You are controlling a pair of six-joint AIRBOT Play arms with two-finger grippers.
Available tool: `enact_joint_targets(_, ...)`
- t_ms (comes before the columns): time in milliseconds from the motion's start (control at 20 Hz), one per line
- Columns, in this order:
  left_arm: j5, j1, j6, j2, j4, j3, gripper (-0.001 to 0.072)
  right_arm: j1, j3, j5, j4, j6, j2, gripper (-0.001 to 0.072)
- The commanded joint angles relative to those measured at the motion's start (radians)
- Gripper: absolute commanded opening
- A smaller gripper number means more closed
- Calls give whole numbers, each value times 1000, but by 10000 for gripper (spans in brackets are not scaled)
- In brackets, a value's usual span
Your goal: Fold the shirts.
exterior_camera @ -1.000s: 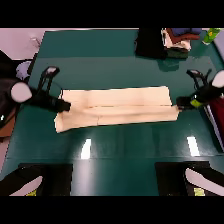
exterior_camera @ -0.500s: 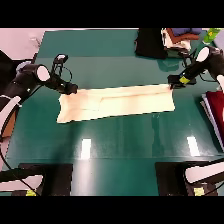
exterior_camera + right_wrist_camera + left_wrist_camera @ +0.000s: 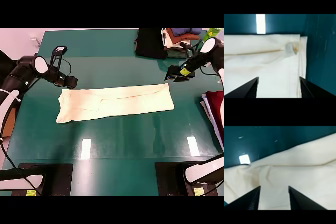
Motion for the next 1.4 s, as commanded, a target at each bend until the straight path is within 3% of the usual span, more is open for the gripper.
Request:
enact_joint_targets(0, -72, 0, 0, -2, -66, 35, 425, -59, -114, 14, 10, -17, 35, 593)
enact_joint_targets(100, -77, 0, 0, -2, -121, 32, 424, -84, -201, -4, 12, -17, 37, 593)
enact_joint_targets(150, -74, 0, 0, -2, -142, 29, 334, -87, -244, -24, 17, -17, 37, 592)
enact_joint_targets(200, -71, -1, 4, -3, -158, 24, 100, -86, -280, -51, 21, -17, 37, 592)
enact_joint_targets(250, -64, -4, 3, -4, -162, 24, 25, -78, -310, -77, 23, -17, 37, 591)
enact_joint_targets(450, -32, -44, 3, -5, -166, 24, 24, -29, -383, -194, 70, -18, 36, 587)
enact_joint_targets(550, -8, -77, 2, -11, -166, 24, 24, -12, -383, -225, 68, -17, 36, 513)
enact_joint_targets(600, 4, -98, -2, -18, -169, 24, 24, -6, -383, -232, 68, -18, 36, 426)
enact_joint_targets(750, 75, -172, -29, -58, -177, 25, 23, 2, -383, -229, 68, -59, 37, 33)
enact_joint_targets(950, 206, -292, -35, -173, -211, 38, 22, 2, -381, -225, 68, -59, 101, 19)
enact_joint_targets(1350, 209, -401, -31, -402, -309, 187, 22, 66, -184, -77, 74, -58, 287, 19)
